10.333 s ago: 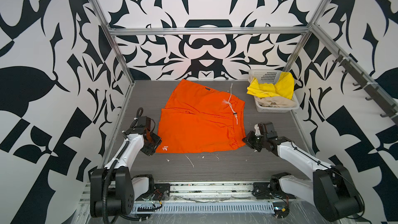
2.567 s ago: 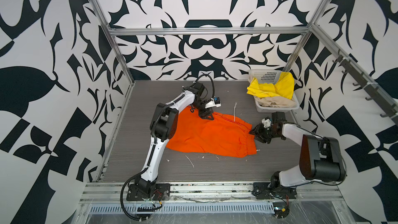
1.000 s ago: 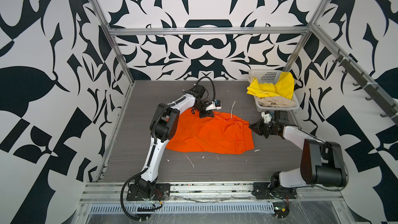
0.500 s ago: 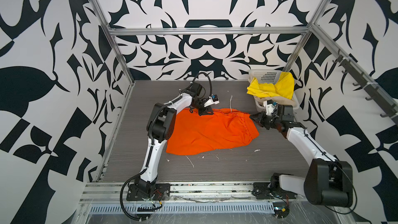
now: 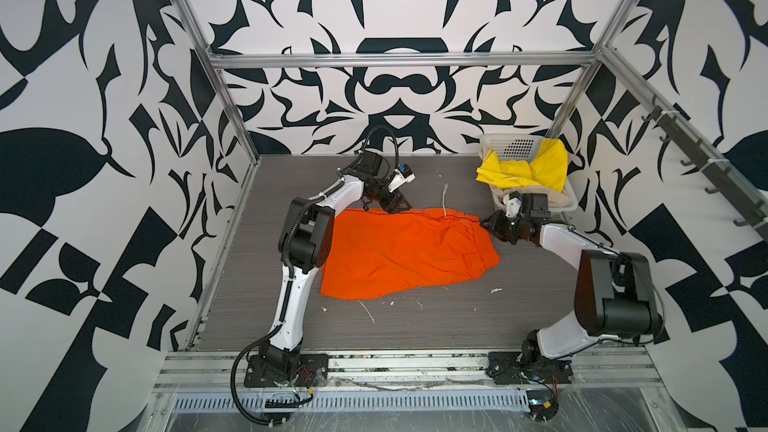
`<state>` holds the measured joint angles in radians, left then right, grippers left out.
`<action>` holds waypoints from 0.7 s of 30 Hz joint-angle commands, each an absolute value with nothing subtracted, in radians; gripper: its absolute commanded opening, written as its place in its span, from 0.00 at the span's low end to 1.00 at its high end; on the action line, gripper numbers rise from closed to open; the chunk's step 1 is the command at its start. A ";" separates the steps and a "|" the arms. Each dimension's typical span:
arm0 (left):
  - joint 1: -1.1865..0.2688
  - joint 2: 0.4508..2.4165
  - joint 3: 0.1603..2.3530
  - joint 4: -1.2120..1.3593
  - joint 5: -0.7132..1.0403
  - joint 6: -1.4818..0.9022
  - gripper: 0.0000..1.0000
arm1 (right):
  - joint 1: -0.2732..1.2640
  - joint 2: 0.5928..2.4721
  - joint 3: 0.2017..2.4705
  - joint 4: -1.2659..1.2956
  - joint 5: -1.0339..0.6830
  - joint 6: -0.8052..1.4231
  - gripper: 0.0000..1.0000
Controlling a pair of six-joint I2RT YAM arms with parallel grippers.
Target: Fold and stack the shorts
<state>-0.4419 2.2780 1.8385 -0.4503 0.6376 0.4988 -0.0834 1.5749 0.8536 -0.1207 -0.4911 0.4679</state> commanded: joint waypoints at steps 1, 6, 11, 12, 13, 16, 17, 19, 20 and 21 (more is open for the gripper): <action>-0.488 2.178 1.798 -0.434 0.663 0.448 0.61 | -0.078 1.554 0.911 -0.122 -0.439 0.429 0.46; -0.617 2.107 1.740 -0.429 0.606 0.480 0.73 | -0.101 1.452 0.915 -0.200 -0.397 0.410 0.57; -0.776 2.092 1.719 -0.386 0.552 0.480 0.76 | -0.156 1.345 0.828 -0.201 -0.419 0.474 0.58; -0.807 2.098 1.718 -0.373 0.542 0.482 0.77 | -0.170 1.327 0.805 -0.195 -0.422 0.493 0.58; -0.831 2.106 1.718 -0.363 0.530 0.488 0.78 | -0.184 1.316 0.785 -0.195 -0.420 0.512 0.58; -0.897 2.154 1.734 -0.304 0.501 0.461 0.80 | -0.242 1.290 0.715 -0.180 -0.409 0.580 0.58; -0.919 2.175 1.749 -0.300 0.498 0.457 0.82 | -0.259 1.289 0.692 -0.166 -0.414 0.598 0.58; -0.947 2.218 1.779 -0.296 0.471 0.462 0.84 | -0.286 1.284 0.661 -0.154 -0.417 0.623 0.58; -0.959 2.241 1.795 -0.287 0.453 0.462 0.84 | -0.295 1.282 0.650 -0.152 -0.420 0.627 0.58; -0.968 2.265 1.813 -0.284 0.437 0.458 0.84 | -0.300 1.279 0.641 -0.150 -0.418 0.629 0.58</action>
<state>-0.9588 2.1891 1.7729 -0.3073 0.4988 0.4664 -0.2844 1.2972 0.6556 -0.1757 -0.4213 0.5762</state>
